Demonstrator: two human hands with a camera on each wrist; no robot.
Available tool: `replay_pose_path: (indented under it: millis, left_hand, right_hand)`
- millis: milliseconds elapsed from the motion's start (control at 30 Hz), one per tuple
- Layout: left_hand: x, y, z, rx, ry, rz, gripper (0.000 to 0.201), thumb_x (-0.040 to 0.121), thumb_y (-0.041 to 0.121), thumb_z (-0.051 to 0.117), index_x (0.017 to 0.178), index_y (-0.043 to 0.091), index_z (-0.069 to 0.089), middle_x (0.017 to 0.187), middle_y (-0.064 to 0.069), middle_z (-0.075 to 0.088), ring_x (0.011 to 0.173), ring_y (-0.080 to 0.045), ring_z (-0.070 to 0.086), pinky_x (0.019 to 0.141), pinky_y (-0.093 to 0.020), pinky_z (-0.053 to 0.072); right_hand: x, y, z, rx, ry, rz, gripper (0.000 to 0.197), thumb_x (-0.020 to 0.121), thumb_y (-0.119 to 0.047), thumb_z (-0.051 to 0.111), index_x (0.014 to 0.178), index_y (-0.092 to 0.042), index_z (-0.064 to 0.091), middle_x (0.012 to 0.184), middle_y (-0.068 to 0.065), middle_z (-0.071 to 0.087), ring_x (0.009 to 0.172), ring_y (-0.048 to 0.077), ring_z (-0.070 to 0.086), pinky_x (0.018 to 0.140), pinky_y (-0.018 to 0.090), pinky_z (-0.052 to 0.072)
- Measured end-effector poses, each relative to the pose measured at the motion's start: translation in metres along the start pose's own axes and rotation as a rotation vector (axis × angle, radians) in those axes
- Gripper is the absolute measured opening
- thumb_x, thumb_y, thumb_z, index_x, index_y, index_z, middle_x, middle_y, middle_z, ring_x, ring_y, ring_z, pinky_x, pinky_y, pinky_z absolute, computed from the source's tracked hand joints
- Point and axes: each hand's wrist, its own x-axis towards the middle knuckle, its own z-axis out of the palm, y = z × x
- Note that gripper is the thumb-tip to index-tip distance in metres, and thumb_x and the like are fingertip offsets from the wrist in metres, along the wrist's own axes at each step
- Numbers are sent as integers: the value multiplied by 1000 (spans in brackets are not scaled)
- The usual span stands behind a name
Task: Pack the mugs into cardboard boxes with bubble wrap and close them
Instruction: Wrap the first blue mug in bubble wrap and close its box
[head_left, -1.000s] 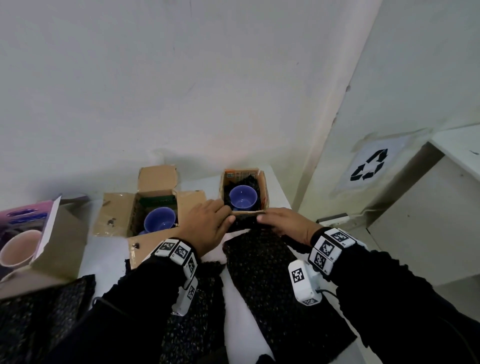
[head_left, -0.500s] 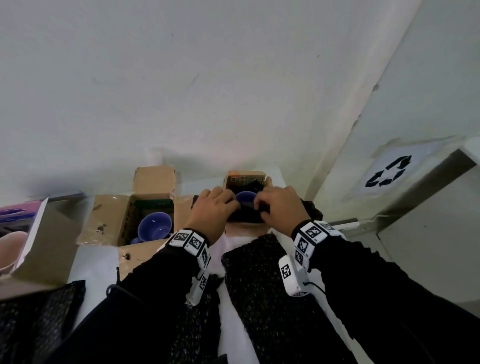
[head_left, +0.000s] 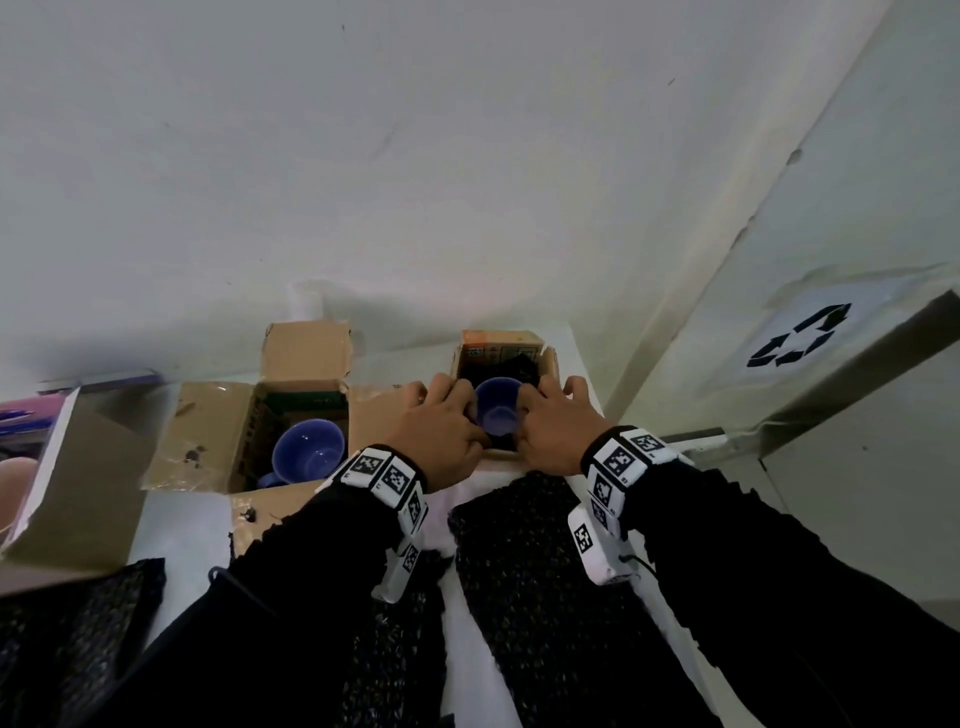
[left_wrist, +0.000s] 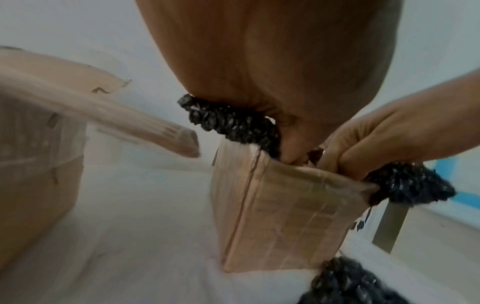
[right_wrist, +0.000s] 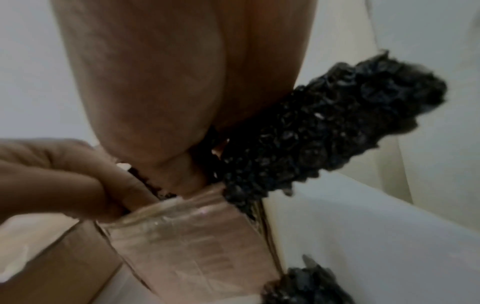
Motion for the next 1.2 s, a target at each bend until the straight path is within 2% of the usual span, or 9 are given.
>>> replay_pose_path:
  millis: [133,233,433,533,667,733,900,1067,1200]
  left_hand:
    - [6,6,-6,-22,76,-122,26,84,38,52,107,35,66,122,0,42,109,-27,36,80,-37,28]
    - [4,4,-13,-66,187,-305,38,76,35,65,111,28,53,116,-5,43,102,-28,42,75,-37,37]
    - [6,0,-13,-135,153,-167,22,89,24,60,111,20,57,111,-1,51,99,-22,53,67,-30,41]
    - [9,-3,-12,-142,111,-45,24,94,28,49,112,21,64,108,0,59,94,-20,57,68,-27,39]
    - [6,-6,-14,-34,105,71,33,90,34,41,107,29,70,107,7,66,106,-20,50,84,-35,38]
    - [6,-9,-15,41,132,-9,28,90,36,47,108,36,69,114,7,59,110,-25,42,85,-38,31]
    - [10,-6,-20,24,165,-240,14,87,32,57,100,27,56,102,3,61,101,-25,46,80,-36,28]
    - [17,1,-19,130,110,-252,16,91,31,54,89,24,68,90,5,66,101,-24,44,80,-38,27]
    - [12,6,-8,181,120,-176,37,93,40,40,84,22,71,83,4,65,95,-23,43,78,-40,26]
  right_hand:
    - [0,8,-8,43,47,-33,32,91,-33,48,120,-28,60,127,3,43,120,28,33,94,44,27]
    - [-9,21,-8,70,191,16,39,77,-42,59,112,-27,49,118,3,45,115,27,38,83,40,35]
    - [-9,14,-20,234,179,-31,17,82,-10,60,96,-19,60,100,6,58,96,27,54,69,33,41]
    - [-5,7,-23,217,211,-53,12,91,-16,55,103,-14,59,105,9,56,92,31,57,68,34,40]
    - [-10,5,-24,-5,150,-36,33,87,-40,54,111,-19,57,114,7,55,113,31,47,79,39,41]
    - [-14,11,-24,-30,82,61,47,77,-46,60,116,-23,48,123,9,44,112,33,44,78,41,40]
    - [-14,12,-27,278,192,-33,24,83,-11,61,95,-18,41,104,11,50,78,31,54,63,36,39]
    - [-7,4,-16,136,275,-34,14,92,-14,53,106,-15,54,102,7,62,92,28,56,66,33,35]
    - [-8,5,-14,-139,127,-10,24,89,-30,50,106,-24,66,106,2,66,123,30,41,88,42,32]
